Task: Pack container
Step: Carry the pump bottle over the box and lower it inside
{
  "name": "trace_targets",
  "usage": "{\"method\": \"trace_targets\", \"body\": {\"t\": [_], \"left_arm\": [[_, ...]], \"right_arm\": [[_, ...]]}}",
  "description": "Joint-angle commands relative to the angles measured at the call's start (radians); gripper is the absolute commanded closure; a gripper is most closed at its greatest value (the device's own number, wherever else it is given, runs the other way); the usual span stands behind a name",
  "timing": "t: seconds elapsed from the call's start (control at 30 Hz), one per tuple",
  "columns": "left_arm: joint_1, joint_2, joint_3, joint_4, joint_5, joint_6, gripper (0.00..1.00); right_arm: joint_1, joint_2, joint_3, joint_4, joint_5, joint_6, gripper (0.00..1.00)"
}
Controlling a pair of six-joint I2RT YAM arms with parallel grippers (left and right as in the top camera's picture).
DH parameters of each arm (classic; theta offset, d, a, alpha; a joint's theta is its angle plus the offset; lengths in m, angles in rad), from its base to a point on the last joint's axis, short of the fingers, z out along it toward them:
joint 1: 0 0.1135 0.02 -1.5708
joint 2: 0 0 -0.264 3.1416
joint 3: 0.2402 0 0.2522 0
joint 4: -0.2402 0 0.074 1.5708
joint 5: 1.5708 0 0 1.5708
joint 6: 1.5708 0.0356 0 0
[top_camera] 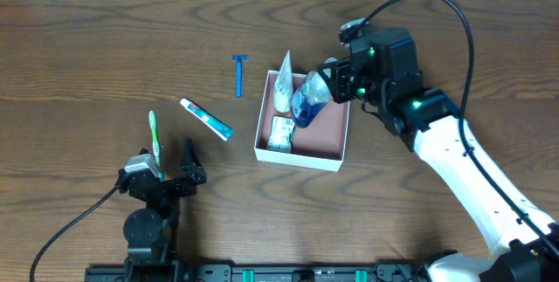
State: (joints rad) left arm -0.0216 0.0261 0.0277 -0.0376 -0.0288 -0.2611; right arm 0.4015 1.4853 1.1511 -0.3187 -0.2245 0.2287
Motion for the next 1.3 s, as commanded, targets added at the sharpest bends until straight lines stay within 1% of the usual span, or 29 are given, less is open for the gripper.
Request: {"method": "trace_targets", "body": {"t": [0.0,0.2,0.43,0.63,0.97,1.17,1.27], "left_arm": [[0.003,0.0,-0.024,-0.032,-0.008,0.01,0.02],[0.003,0.0,-0.024,-0.032,-0.008,0.01,0.02],[0.003,0.0,-0.024,-0.032,-0.008,0.01,0.02],[0.003,0.0,-0.024,-0.032,-0.008,0.01,0.02],[0.003,0.0,-0.024,-0.032,-0.008,0.01,0.02],[0.003,0.0,-0.024,-0.032,-0.008,0.01,0.02],[0.003,0.0,-0.024,-0.032,-0.008,0.01,0.02]], "right_arm": [[0.047,-0.009,0.032,0.021,0.126,-0.048,0.92],[0.135,-0.009,0.032,0.021,0.258,-0.138,0.92],[0.217,-0.007,0.031,0.017,0.449,-0.152,0.92],[0.241,0.008,0.031,0.017,0.541,-0.153,0.91],[0.241,0.098,0.031,0.066,0.526,-0.175,0.91],[0.241,0.103,0.031,0.107,0.501,-0.175,0.9],[0.241,0.103,0.031,0.127,0.425,-0.193,0.9]]}}
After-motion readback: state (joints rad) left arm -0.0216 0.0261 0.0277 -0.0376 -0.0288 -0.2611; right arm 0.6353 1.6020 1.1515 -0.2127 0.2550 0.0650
